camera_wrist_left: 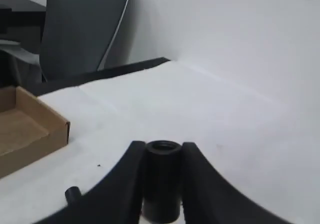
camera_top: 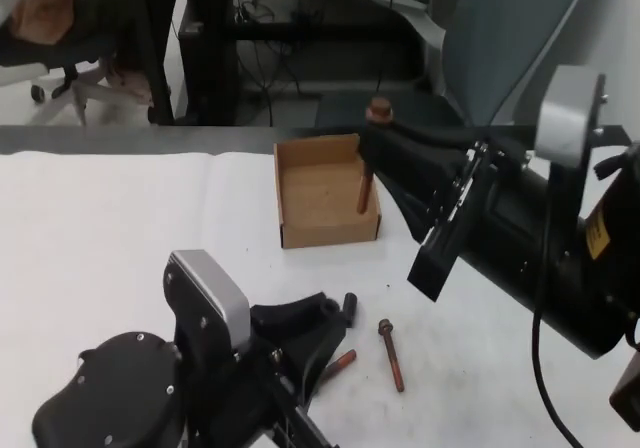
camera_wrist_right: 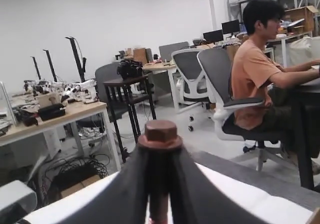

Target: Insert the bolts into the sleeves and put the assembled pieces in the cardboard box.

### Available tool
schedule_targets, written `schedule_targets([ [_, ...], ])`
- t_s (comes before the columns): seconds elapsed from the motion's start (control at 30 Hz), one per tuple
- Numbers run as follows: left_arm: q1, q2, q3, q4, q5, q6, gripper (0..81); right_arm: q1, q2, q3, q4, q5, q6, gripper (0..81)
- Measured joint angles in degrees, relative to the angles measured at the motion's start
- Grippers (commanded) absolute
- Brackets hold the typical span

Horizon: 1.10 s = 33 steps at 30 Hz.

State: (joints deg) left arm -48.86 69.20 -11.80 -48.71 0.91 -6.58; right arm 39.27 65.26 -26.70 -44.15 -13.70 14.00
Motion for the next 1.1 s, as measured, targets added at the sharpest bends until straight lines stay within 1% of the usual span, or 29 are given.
schedule_targets([
  [0.2, -0.16, -0.02, 0.08, -6.15, -0.57, 0.14, 1.8, 0.84, 0.28, 0.00, -0.43, -1.72, 0.88, 0.6],
  [0.43, -0.16, -0.02, 0.08, -6.60, -0.91, -0.73, 1.8, 4.41, 2.92, 0.00, -0.42, -2.93, 1.06, 0.6],
  [0.57, -0.16, -0.02, 0.08, -6.82, -0.91, -0.73, 1.8, 5.82, 3.81, 0.00, -0.42, -1.50, 1.06, 0.6],
  [0.67, -0.16, -0.02, 0.08, -7.45, -1.22, -0.86, 1.8, 5.84, 3.77, 0.00, -0.42, -0.88, 1.06, 0.6],
  [0.93, -0.16, -0.02, 0.08, -8.28, -1.22, -0.86, 1.8, 5.84, 3.77, 0.00, 0.22, 1.66, -2.82, 0.6],
  [1.1, -0.16, -0.02, 0.08, -8.75, -1.65, -0.86, 1.8, 5.90, 3.77, 0.00, 3.69, 1.50, -3.45, 0.6],
])
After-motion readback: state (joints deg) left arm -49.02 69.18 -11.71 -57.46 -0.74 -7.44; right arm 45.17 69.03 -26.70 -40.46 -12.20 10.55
